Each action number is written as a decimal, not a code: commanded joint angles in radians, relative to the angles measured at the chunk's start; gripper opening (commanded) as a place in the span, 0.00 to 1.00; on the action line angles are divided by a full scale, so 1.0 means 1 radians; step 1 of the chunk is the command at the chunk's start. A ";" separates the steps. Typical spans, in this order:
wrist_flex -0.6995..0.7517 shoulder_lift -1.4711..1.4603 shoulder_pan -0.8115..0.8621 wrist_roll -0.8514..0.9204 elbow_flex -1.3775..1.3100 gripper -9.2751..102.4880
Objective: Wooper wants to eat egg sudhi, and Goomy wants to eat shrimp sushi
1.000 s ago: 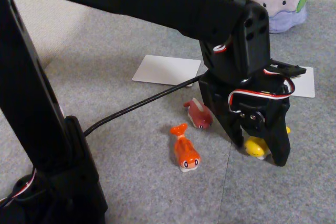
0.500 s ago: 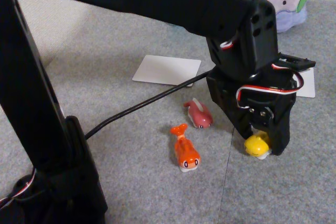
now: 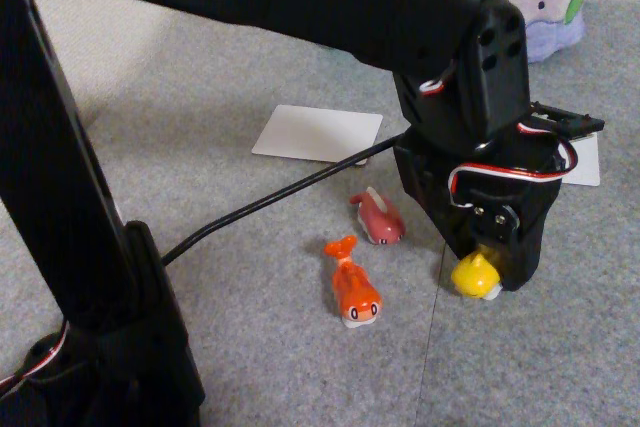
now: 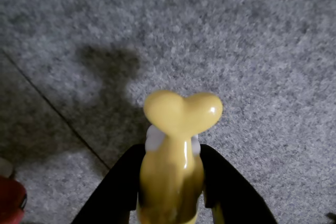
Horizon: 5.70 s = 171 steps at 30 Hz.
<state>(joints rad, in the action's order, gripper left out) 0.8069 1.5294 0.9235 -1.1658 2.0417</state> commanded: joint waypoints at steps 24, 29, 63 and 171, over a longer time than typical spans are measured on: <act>0.313 0.383 -0.225 -0.189 -0.064 0.11; 0.400 0.509 -0.371 -0.308 -0.156 0.11; 0.397 -0.166 -0.848 -0.437 -0.718 0.11; 0.739 0.996 -0.446 0.592 0.233 0.33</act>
<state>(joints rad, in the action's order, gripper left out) 1.5662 2.5341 0.4172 -0.6259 2.2764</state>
